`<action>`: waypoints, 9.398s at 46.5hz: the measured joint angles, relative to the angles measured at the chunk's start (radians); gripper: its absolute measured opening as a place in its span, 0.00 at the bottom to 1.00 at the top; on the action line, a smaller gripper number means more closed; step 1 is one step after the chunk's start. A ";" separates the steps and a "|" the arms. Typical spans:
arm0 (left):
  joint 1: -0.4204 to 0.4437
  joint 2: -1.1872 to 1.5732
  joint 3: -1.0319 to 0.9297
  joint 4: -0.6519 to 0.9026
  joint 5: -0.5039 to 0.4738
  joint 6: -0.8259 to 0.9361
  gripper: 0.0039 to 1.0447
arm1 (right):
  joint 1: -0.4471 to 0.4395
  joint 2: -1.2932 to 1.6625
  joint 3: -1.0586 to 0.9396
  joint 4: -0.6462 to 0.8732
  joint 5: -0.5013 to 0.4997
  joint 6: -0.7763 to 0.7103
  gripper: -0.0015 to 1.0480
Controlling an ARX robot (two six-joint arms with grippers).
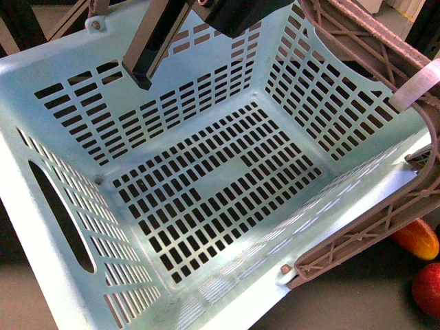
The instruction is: Pick apple with right arm and hold basket with left
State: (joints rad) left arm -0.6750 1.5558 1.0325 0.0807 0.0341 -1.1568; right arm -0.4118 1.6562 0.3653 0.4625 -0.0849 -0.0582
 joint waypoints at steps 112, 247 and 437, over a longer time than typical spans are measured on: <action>-0.003 0.000 0.000 0.000 -0.002 0.000 0.06 | 0.064 -0.261 0.297 -0.312 -0.064 -0.050 0.75; -0.002 0.000 -0.005 0.000 0.000 0.000 0.06 | 0.414 -1.057 -0.348 0.121 0.088 0.061 0.02; 0.465 0.146 0.073 -0.567 -0.219 -0.434 0.95 | 0.414 -1.651 -0.348 -0.461 0.087 0.061 0.91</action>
State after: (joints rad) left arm -0.2096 1.7023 1.1057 -0.4862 -0.1848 -1.5913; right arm 0.0017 0.0048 0.0177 0.0013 0.0021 0.0032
